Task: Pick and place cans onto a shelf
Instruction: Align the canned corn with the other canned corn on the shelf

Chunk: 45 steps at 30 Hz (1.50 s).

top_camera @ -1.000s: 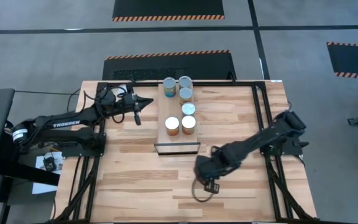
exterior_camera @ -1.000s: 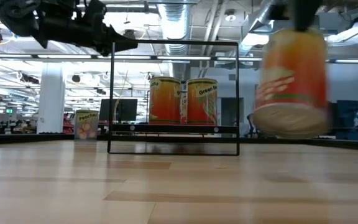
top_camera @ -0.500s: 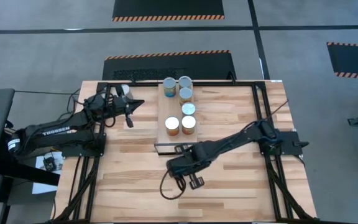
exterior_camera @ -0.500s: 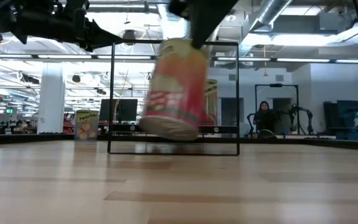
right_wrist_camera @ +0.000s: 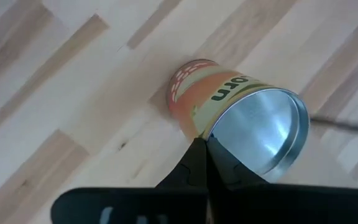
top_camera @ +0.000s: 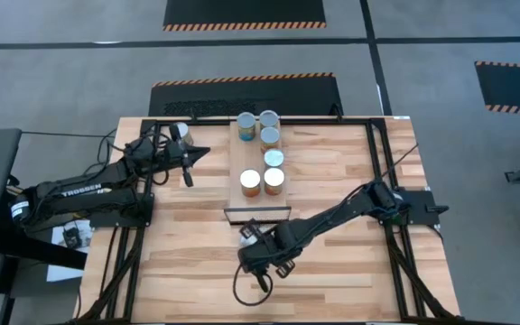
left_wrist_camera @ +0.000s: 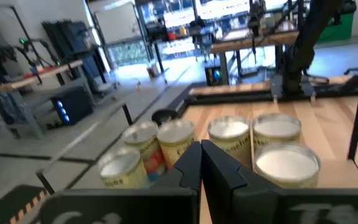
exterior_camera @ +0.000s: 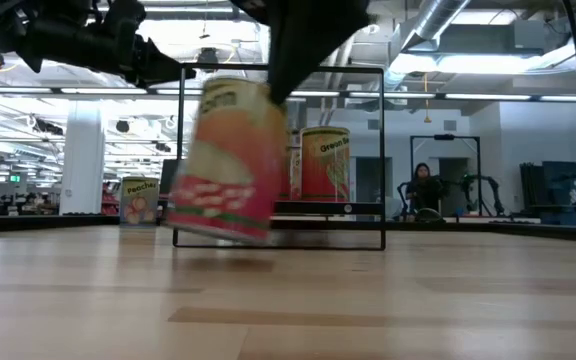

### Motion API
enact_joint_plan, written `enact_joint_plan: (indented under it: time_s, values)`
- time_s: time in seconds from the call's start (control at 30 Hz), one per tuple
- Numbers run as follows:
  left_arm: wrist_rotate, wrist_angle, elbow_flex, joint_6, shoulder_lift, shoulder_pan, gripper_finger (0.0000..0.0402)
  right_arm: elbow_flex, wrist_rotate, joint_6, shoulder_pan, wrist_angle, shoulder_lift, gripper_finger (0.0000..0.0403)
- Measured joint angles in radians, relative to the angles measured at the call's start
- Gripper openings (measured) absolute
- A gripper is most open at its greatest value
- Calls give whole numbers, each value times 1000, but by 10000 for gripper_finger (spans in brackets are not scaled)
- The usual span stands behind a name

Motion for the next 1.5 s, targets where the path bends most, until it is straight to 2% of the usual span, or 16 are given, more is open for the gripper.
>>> enact_joint_plan:
  time_s: [0.33,0.67,1.17,1.3,1.5]
  values:
    - [1,-84,0,-35,0,-19,0,0,29,-78,11,125,3,7]
    - [2,-88,0,-11,0,-71,0,0,2,-78,9,116,3,8]
    - [0,-87,0,-9,0,-72,0,-26,-47,-51,-10,93,4,9]
    - [-1,-87,0,-9,0,-72,0,-27,-46,-36,-10,102,4,24]
    - [-1,-88,0,-10,0,-72,0,-27,-50,3,-10,130,4,76]
